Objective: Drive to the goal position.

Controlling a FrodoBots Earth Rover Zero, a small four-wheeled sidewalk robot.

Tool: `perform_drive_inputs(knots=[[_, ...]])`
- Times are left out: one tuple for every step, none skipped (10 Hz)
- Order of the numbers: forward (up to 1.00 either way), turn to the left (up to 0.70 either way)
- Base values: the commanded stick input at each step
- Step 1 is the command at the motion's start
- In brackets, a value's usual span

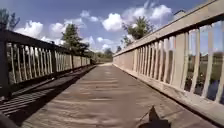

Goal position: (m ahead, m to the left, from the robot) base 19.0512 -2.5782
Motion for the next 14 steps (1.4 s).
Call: perform_drive_inputs(knots=[[0.85,0.0],[0.85,0.0],[0.85,0.0],[0.85,0.0],[0.85,0.0],[0.85,0.0],[0.85,0.0],[0.85,0.0],[0.85,0.0],[0.85,0.04],[0.85,0.27],[0.85,0.24],[0.85,0.03],[0.85,0.0]])
